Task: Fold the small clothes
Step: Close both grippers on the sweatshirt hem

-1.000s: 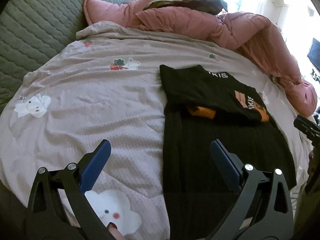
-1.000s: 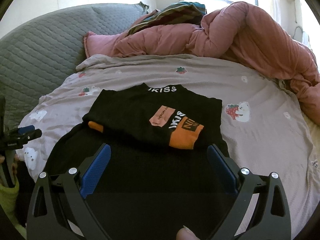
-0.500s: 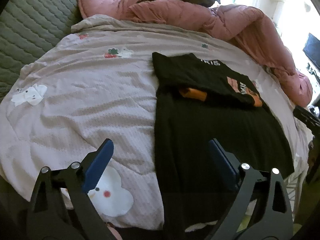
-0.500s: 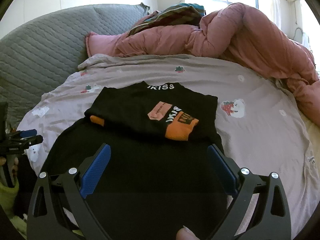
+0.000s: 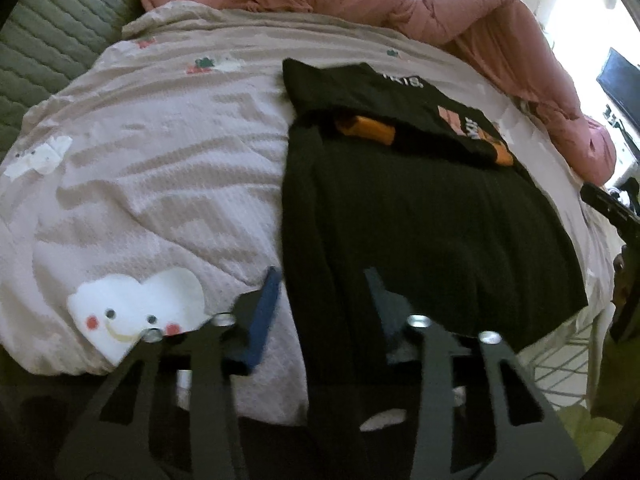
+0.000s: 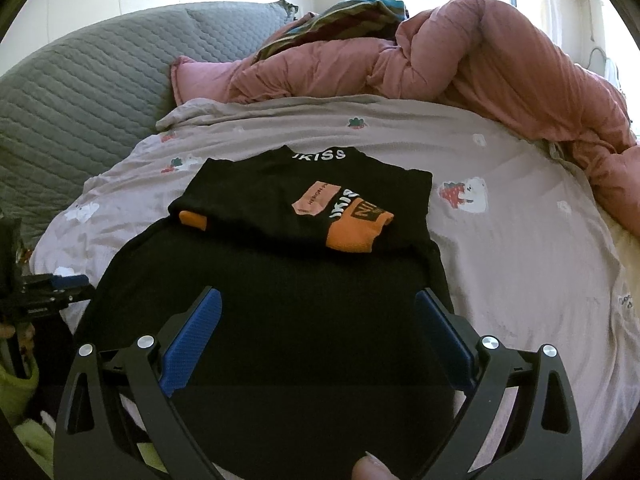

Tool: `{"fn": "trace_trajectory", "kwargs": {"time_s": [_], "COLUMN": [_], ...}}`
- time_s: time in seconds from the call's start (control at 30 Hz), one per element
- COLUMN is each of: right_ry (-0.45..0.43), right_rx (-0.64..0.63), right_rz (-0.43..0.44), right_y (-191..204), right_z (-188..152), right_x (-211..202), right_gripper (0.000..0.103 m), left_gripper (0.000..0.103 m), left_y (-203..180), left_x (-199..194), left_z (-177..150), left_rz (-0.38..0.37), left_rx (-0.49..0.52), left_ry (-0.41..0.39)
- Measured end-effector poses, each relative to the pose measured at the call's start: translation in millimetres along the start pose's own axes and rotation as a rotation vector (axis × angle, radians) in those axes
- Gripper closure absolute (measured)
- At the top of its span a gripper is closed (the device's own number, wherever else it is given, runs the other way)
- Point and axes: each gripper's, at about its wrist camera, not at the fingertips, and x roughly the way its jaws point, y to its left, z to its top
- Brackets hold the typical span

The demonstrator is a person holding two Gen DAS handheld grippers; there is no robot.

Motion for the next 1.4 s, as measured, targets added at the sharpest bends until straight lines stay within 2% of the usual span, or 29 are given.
{"fn": "trace_trajectory", "kwargs": {"time_s": [0.07,0.3,0.43,0.67,0.8,0.9,0.97,1.03,1.13,1.3,1.4], "right_ry": [-0.002,0.008,0.031,0.086,0.104,0.113,0.117,0.130,0.145,0.169,0.187], "right_rx": [0.003,0.008,0.007,0.039,0.074,0.108,0.122,0.130,0.127,0.141,0.158], "right_rz": [0.001,-0.010,-0.029,-0.061,-0.062,-0.056,-0.043,-0.029,-0.012,-0.006,0.009], "right_y": [-1,-9,-16,-37,-51,-62,-67,-69,-70,-73,-76], "right_z": [-2,-10,-22,-48,-60,-67,-70,-73,-75,-82,-85], "right_x": [-1,-4,-5,-8,-14,-19,-23,-25,-26,-20,-14], "right_gripper": [0.007,0.007,0.007,0.007,0.007,0.008,0.018,0.035,0.052,0.053,0.061], "left_gripper": [0.080,0.079,0.077,0.077,0.096,0.100,0.100,0.100,0.100,0.099,0.098], "left_y": [-2,3,11,10,6,6,7,7,9,12,12], "left_x": [1,12,19,23,21,17,16,17,20,22,22], "left_z": [-2,-4,-6,-7,-7,-6,-6,-6,-7,-8,-8], "left_rz": [-0.005,0.024,0.013,0.014,0.014,0.010,0.001,0.001,0.000,-0.006,-0.005], "left_rx": [0.004,-0.016,-0.046,-0.037,-0.023,-0.024,-0.027,-0.031,-0.038,-0.046,-0.045], "left_ry": [0.008,0.050,0.069,0.080,0.069,0.055,0.053,0.060,0.069,0.075,0.077]}}
